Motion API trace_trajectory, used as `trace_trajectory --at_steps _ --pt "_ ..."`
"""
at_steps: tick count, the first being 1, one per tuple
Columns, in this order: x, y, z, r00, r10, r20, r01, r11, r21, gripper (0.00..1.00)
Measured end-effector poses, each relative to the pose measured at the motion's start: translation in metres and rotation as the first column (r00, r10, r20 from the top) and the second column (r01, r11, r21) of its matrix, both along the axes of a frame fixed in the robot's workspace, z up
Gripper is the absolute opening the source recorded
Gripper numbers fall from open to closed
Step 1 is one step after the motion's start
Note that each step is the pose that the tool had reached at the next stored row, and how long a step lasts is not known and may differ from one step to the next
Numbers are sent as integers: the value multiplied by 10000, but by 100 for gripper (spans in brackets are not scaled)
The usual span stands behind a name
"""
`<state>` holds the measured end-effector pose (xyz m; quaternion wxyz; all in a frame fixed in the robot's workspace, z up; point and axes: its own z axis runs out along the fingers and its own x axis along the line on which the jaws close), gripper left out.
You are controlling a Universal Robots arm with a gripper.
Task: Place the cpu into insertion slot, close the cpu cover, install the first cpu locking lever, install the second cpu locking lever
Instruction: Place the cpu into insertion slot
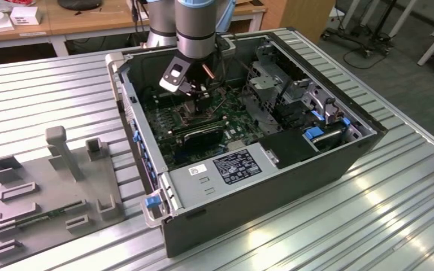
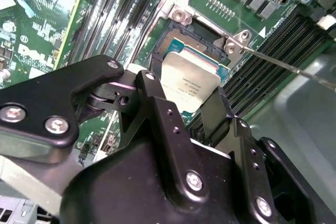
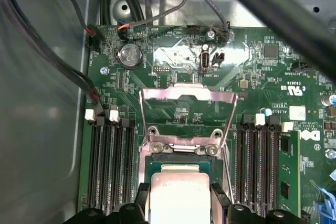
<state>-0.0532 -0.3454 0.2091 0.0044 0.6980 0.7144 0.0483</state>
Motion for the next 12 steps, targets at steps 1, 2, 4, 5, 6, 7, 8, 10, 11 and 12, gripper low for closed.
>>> trace_trajectory --at_steps 1,2,4,5,6,7,8,10,11,12 --pt "-2 -2 -4 10000 2 -1 -2 10000 0 54" --pt "-4 -3 -11 10000 2 0 -2 10000 1 54" --pt "-5 -11 -30 10000 1 -2 -1 10000 0 54" --pt "-6 -19 -36 10000 1 -2 -1 10000 -3 54" --pt "-6 -24 -39 10000 1 -2 -1 10000 -2 54" --pt "-6 -27 -41 10000 0 -1 0 10000 -1 54" --pt "-5 -31 -48 10000 1 -1 -1 10000 -1 54" --pt "-6 -32 -70 10000 -1 -1 1 10000 0 54" --pt "-6 -32 -78 10000 0 -1 0 10000 -1 54" --pt "-6 -32 -86 10000 0 -1 0 10000 0 54"
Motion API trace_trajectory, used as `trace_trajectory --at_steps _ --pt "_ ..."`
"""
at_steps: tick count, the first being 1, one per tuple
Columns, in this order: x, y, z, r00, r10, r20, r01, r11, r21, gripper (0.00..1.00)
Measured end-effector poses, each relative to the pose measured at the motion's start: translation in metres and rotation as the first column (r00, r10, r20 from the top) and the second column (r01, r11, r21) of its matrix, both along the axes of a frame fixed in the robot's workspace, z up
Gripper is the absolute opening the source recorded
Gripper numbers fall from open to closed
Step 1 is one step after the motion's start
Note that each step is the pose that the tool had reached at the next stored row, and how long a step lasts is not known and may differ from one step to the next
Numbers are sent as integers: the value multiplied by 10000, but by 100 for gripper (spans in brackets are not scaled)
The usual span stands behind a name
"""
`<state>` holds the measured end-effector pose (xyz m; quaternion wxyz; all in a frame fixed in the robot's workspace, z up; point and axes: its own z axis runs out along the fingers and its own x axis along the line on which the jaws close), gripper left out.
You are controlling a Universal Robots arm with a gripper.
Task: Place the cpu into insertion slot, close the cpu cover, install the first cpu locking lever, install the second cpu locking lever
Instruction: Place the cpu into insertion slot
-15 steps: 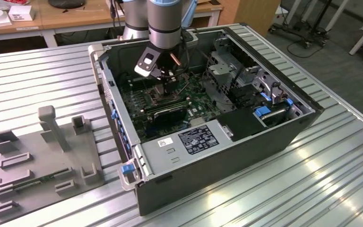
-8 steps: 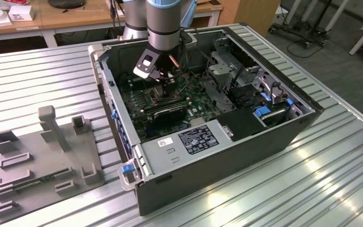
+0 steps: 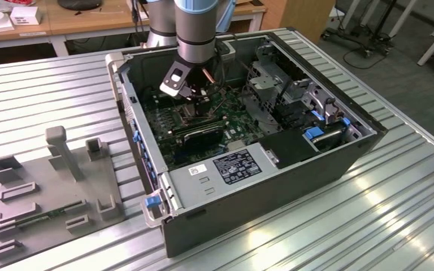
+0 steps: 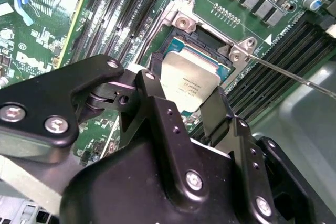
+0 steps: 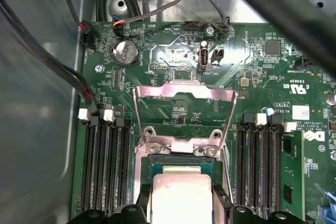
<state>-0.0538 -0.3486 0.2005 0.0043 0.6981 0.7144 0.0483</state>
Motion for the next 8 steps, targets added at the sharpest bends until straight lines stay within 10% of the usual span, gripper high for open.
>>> trace_trajectory --at_steps 8 --pt "-5 0 -18 10000 1 -1 -1 10000 -2 54"
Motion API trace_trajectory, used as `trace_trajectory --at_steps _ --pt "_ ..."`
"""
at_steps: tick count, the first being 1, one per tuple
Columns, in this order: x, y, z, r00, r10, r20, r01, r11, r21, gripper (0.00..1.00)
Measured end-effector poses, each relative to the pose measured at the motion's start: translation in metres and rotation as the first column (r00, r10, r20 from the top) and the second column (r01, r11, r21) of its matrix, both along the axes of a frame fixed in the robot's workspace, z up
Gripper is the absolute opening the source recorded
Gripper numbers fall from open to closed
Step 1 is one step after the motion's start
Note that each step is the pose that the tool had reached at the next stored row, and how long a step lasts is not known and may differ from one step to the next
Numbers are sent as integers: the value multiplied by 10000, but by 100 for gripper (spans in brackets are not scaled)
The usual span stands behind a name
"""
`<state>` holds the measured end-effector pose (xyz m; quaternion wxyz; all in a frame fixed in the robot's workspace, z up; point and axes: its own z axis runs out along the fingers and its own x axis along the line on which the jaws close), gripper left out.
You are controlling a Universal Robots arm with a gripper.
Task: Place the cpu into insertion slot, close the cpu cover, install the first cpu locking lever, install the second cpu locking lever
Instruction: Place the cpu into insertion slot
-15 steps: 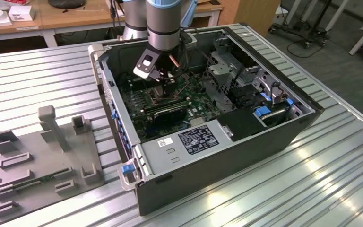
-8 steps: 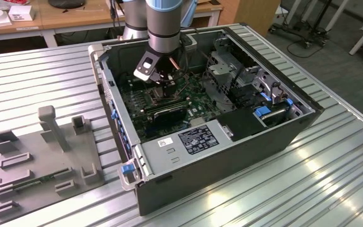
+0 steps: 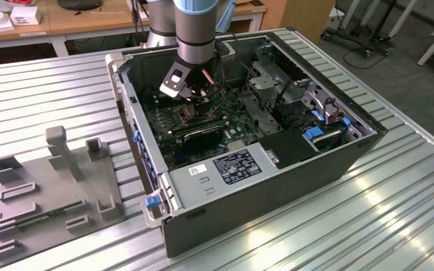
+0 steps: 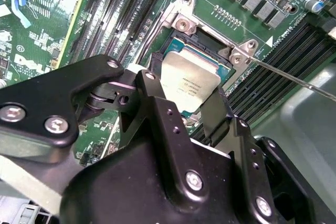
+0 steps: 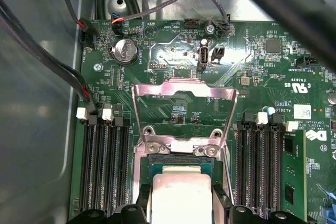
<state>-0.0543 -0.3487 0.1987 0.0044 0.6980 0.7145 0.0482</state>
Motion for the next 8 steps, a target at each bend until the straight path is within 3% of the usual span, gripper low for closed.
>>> trace_trajectory --at_steps 8 --pt "-2 0 -16 10000 -1 -1 1 10000 -1 54"
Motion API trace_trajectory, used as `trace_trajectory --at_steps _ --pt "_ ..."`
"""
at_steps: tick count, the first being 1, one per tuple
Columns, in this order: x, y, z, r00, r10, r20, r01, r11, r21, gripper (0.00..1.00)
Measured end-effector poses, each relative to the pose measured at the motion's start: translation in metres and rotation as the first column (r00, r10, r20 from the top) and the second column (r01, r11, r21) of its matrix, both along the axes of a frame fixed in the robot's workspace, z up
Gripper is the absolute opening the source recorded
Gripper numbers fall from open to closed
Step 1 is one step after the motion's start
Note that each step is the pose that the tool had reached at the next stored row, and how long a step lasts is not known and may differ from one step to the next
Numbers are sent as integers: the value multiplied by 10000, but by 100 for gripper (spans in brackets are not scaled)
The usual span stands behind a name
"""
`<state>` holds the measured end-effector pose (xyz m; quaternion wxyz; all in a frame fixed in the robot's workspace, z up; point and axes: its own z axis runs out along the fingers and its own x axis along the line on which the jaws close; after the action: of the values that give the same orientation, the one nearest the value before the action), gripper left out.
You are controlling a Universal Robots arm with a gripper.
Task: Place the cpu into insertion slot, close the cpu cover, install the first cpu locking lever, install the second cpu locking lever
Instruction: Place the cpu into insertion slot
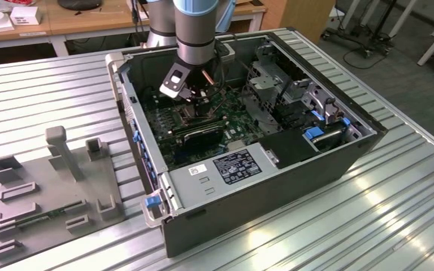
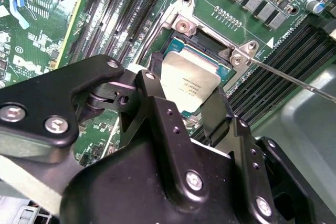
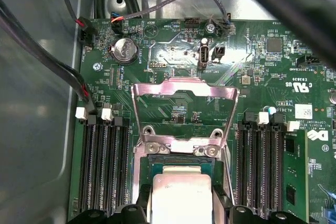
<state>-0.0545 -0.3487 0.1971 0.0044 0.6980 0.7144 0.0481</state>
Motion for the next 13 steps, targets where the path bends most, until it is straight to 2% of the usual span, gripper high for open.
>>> trace_trajectory --at_steps 13 --pt "0 1 -10 10000 -68 1 68 10000 2 54"
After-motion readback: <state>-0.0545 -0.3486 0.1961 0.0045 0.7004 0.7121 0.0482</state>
